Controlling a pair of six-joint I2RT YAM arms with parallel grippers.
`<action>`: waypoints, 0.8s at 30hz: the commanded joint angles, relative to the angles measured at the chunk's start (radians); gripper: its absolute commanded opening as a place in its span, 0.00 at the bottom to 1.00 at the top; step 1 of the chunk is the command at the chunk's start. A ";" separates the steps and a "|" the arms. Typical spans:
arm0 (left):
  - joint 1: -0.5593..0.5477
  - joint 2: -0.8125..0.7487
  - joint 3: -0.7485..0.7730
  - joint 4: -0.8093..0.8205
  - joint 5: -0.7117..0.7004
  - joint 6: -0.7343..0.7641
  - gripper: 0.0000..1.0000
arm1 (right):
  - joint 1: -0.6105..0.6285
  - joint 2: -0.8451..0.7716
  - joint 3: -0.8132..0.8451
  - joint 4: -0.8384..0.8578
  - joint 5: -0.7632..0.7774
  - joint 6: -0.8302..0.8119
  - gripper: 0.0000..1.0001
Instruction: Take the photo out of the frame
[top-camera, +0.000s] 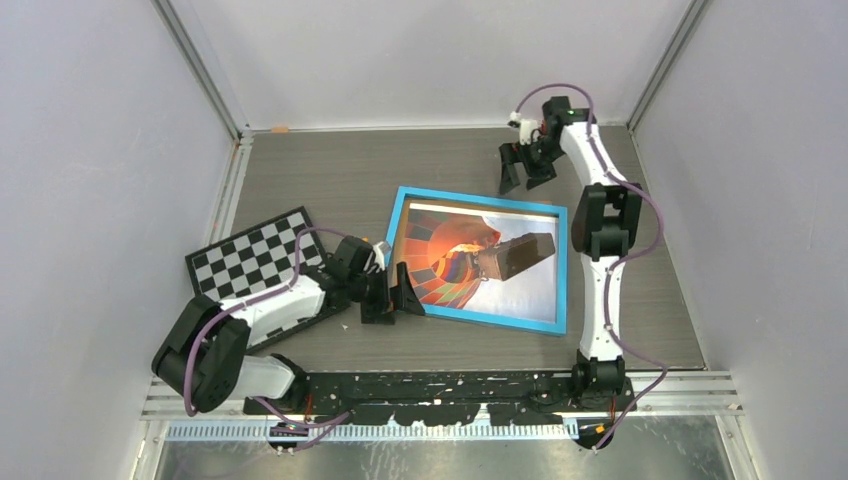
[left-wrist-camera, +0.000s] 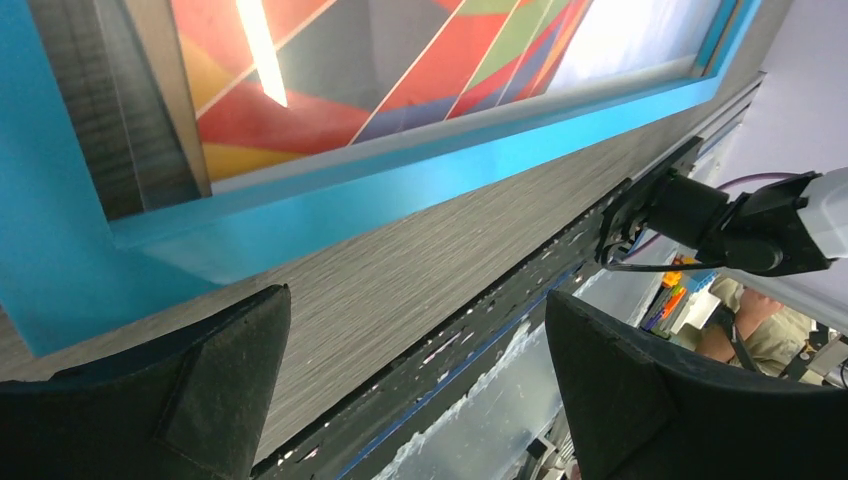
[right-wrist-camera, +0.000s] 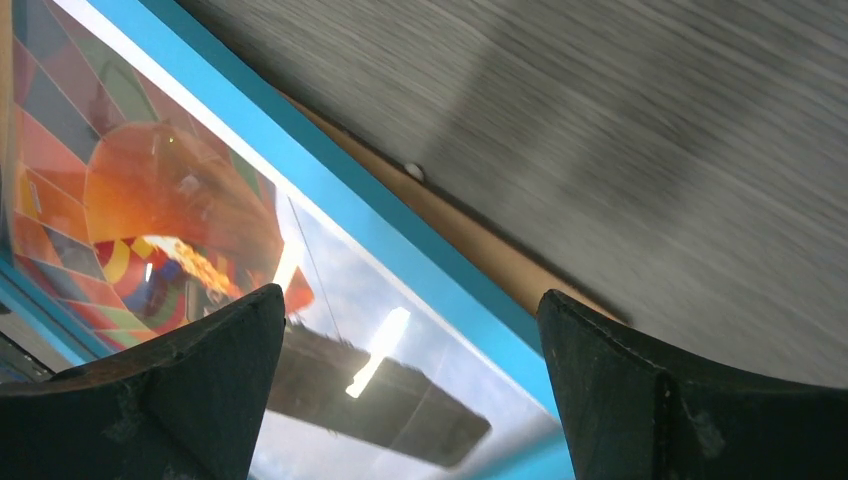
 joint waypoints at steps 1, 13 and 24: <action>-0.045 -0.040 -0.035 0.054 -0.044 -0.009 1.00 | 0.034 0.033 0.015 0.105 -0.007 0.060 1.00; -0.093 0.067 -0.029 0.096 -0.292 0.004 1.00 | 0.018 0.082 -0.094 0.005 -0.049 -0.005 1.00; -0.056 0.218 0.083 0.163 -0.373 0.054 1.00 | -0.115 0.047 -0.261 -0.151 -0.124 -0.098 1.00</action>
